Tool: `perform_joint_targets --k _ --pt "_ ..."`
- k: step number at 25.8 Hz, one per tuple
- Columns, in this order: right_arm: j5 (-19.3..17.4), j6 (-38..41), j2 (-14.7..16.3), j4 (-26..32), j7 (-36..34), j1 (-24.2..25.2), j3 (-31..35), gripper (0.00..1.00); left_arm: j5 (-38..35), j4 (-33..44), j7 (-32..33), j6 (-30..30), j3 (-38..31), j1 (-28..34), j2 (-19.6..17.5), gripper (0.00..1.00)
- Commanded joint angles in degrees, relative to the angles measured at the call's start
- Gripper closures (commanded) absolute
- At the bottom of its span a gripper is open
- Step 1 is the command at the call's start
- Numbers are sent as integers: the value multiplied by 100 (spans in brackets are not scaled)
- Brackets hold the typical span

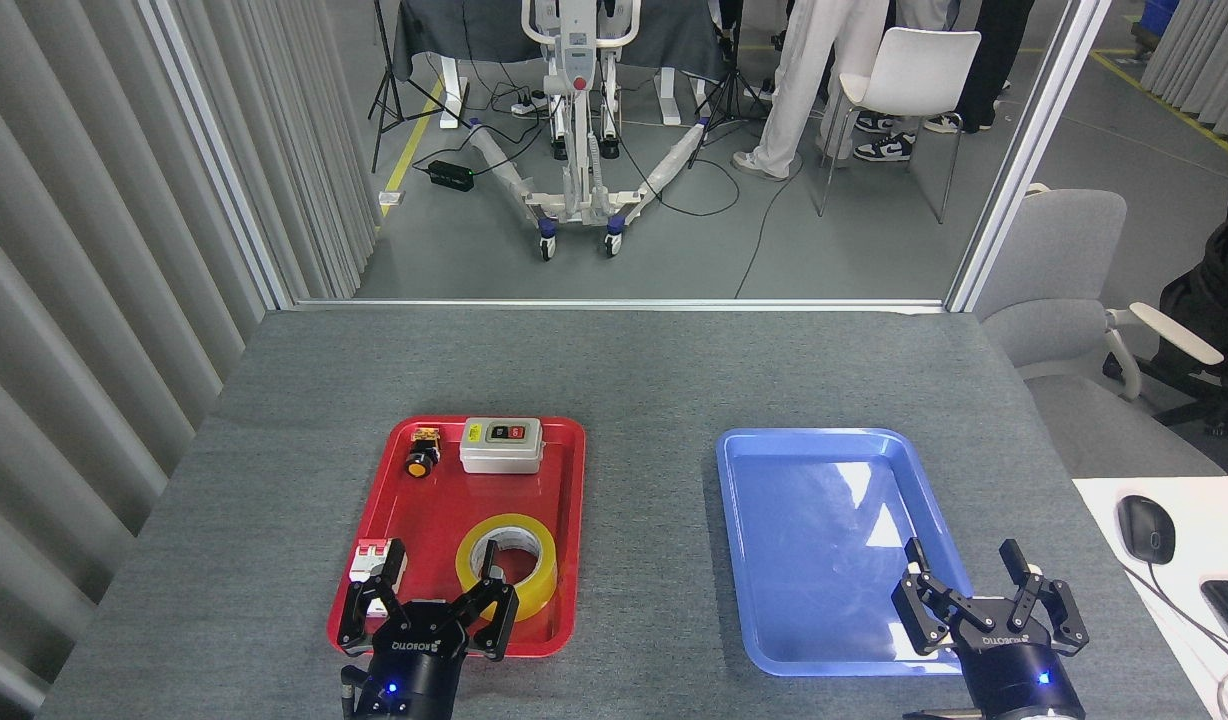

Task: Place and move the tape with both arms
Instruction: 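Reach the left gripper down to the yellow tape roll in the red tray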

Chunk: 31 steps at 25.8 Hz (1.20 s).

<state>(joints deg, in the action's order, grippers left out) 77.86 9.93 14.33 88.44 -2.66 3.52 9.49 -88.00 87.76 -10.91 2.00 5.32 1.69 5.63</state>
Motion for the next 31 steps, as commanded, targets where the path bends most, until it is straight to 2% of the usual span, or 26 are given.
perform_joint_targets --k 1,13,21,24,29,31 --pt "1 9 8 -3 -7 0 0 0 11 -4 1 -33 -5 25 -18 0" --pt "-7 18 -1 -3 -16 167 -26 0 108 -338 18 -6 -136 -432 -53 0" --pt "-7 45 8 6 -16 202 -26 0 108 -162 -8 -77 -31 -265 -18 0" --pt "-7 45 8 6 -16 202 -18 0 108 -496 1 -68 -31 -547 -36 0" --pt "-7 36 -1 6 -16 220 -9 0 126 -1481 115 99 -48 -1461 -27 0" --pt "-7 36 -1 6 -16 220 -18 0 126 -1516 159 152 -22 -1575 -27 0"
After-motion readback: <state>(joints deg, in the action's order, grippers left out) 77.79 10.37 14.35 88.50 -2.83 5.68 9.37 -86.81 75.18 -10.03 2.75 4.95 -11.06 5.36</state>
